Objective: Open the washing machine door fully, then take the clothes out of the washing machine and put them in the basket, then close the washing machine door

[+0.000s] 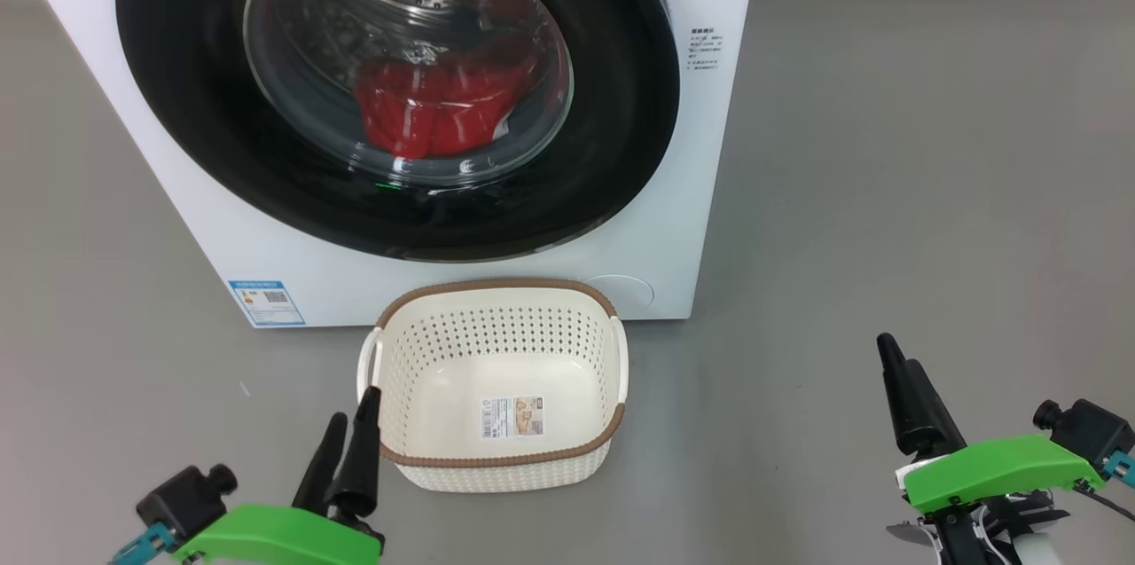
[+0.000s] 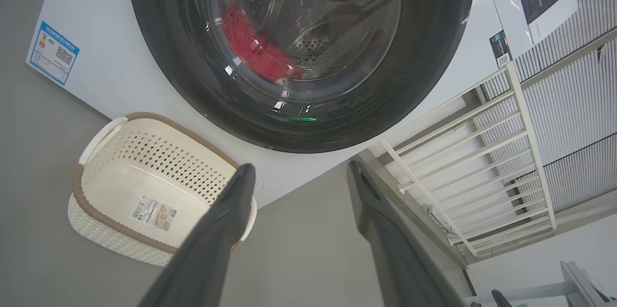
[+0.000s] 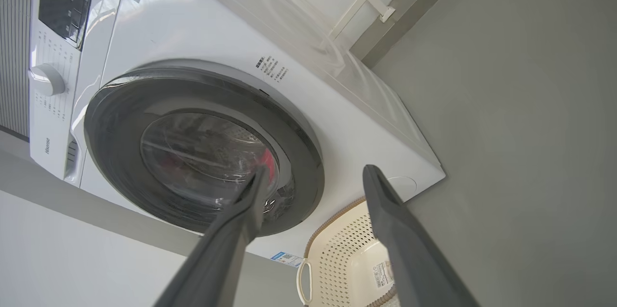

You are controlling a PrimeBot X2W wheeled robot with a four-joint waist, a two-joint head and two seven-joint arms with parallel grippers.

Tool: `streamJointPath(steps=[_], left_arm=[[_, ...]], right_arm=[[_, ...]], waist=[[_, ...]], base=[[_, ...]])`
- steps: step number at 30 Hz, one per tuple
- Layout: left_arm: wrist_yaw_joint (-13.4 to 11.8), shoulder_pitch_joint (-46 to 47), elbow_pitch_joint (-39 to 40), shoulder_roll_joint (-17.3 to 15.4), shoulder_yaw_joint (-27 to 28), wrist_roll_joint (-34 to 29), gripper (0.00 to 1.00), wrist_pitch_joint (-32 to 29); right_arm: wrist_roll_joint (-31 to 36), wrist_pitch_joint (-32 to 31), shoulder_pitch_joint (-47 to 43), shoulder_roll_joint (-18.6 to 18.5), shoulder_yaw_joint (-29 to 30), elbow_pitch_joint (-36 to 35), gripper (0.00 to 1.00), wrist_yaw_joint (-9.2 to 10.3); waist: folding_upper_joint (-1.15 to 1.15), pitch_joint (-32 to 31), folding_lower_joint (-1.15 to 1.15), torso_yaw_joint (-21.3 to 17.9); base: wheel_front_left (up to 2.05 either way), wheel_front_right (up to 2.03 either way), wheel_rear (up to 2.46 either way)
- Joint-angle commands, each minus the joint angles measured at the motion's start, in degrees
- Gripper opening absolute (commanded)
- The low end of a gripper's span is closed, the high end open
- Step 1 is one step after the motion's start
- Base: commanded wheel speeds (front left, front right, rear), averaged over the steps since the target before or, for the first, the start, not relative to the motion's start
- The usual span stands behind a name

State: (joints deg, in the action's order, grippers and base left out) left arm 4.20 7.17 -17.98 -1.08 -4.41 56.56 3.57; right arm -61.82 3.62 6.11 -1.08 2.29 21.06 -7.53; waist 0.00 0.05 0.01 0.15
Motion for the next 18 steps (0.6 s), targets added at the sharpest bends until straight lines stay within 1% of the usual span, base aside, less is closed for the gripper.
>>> streamJointPath(steps=[1,11,18], left_arm=[[-0.8,2.9,1.6,-0.9,0.3,-2.6,1.00,0.8],[-3.0,4.7,0.2,-1.1,-1.2,-11.9,1.00,2.7],[-4.3,5.7,-0.4,-1.2,-1.9,-15.4,1.00,3.9]], right_arm=[[2.6,0.9,3.1,-0.7,-1.0,-1.6,1.00,0.02],[11.3,2.7,4.5,-0.9,-1.1,-1.0,1.00,0.03],[16.0,3.9,5.5,-1.0,-1.3,-0.5,1.00,0.03]], waist=[[0.00,0.0,0.00,0.0],[0.00,-0.3,0.00,0.1],[0.00,-0.5,0.00,0.2]], base=[[0.00,0.00,0.00],[0.00,0.00,0.00],[0.00,0.00,0.00]])
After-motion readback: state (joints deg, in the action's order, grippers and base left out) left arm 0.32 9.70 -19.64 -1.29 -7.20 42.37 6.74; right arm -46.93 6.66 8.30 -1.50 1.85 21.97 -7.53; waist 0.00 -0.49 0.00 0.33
